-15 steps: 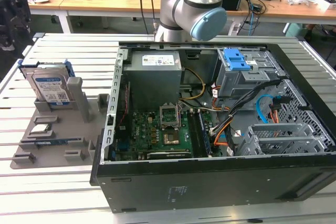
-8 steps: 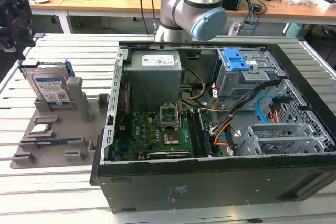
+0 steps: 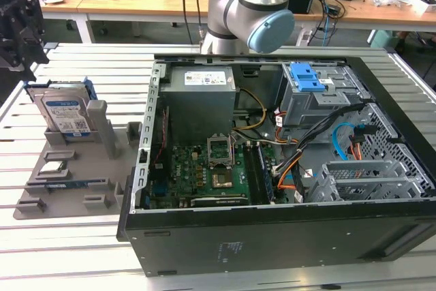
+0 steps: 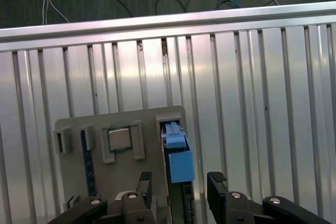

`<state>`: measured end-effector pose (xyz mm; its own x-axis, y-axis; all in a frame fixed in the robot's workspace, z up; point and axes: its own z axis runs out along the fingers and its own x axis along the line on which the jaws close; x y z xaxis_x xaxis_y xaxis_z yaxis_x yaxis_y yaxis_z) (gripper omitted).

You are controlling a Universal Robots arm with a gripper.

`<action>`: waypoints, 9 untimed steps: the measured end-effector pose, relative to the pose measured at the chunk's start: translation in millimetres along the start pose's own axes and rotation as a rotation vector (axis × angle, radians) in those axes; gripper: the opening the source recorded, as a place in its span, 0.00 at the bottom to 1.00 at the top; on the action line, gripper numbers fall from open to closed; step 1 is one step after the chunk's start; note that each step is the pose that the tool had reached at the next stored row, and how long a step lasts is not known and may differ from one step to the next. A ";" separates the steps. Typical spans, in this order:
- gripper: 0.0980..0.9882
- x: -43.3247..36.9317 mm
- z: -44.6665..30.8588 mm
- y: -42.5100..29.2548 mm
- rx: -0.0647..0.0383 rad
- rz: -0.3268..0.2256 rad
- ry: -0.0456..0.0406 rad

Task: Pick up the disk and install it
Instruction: 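Pick up the disk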

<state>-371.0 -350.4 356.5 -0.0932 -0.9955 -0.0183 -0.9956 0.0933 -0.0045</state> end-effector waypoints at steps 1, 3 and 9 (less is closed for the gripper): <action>0.50 0.0 1.4 -0.2 0.000 0.000 0.0001; 0.50 -0.1 4.2 -0.6 0.000 0.000 0.0003; 0.50 -2.0 13.6 -1.7 0.001 -0.004 0.0084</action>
<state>-369.0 -348.3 343.0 -0.0891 -0.9960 -0.0099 -0.9960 0.0891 -0.0054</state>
